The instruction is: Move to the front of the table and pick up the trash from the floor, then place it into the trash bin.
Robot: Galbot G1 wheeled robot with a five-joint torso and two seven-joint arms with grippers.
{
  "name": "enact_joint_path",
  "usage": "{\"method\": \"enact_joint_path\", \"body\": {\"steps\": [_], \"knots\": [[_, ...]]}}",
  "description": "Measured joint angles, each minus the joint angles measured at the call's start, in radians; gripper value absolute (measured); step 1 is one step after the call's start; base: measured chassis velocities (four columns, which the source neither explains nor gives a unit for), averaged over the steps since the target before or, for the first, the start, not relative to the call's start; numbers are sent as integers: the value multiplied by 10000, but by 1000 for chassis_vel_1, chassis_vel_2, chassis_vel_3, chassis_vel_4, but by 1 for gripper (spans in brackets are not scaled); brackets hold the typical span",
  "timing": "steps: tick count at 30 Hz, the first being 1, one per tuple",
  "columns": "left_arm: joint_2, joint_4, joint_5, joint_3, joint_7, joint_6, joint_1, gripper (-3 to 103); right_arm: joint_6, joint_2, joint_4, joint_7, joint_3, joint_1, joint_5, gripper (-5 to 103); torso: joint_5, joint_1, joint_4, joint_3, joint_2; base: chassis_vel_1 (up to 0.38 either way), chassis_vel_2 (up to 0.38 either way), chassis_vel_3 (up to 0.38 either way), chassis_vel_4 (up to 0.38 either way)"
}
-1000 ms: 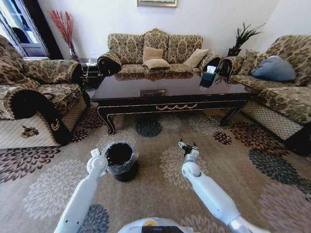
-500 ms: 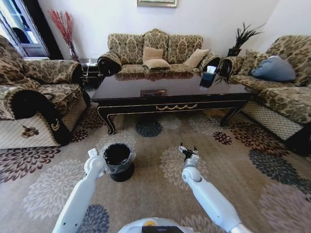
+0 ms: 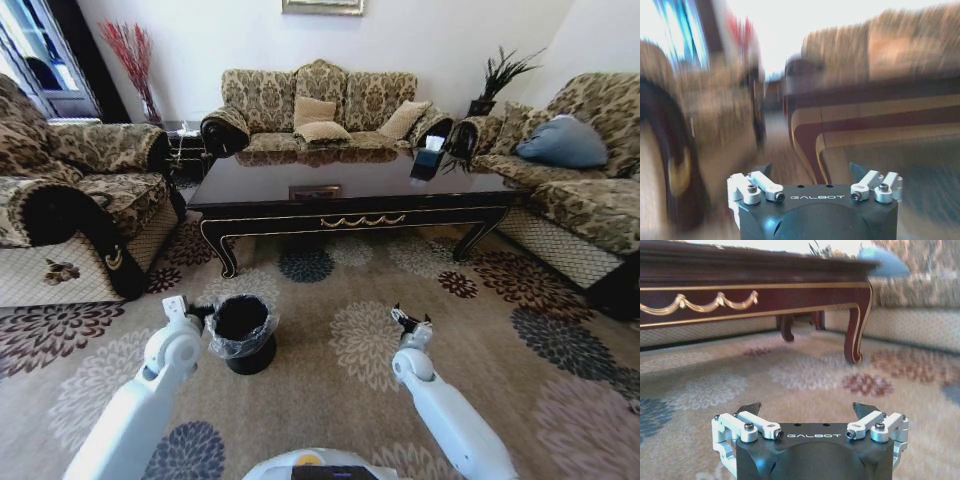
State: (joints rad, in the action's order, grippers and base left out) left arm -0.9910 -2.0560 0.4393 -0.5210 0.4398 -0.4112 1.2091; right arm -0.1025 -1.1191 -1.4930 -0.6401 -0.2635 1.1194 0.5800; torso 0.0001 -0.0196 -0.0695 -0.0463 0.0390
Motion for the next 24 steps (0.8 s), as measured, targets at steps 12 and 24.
{"method": "enact_joint_path", "body": {"steps": [12, 24], "knots": [[-604, -1023, -1087, -1129, -1086, 922, 2678, 100, -1651, 484, -2245, 2452, -834, 1320, -1504, 100, -4, 0, 3, 0, 0, 0, 0, 0, 0], [-1823, -2066, -2123, -1354, -808, 2602, 4374, 100, -3748, 1188, -4119, 5307, -2151, 3041, -867, 100, 1, 0, 1, 1, 1, 0, 0, 0, 0]]}}
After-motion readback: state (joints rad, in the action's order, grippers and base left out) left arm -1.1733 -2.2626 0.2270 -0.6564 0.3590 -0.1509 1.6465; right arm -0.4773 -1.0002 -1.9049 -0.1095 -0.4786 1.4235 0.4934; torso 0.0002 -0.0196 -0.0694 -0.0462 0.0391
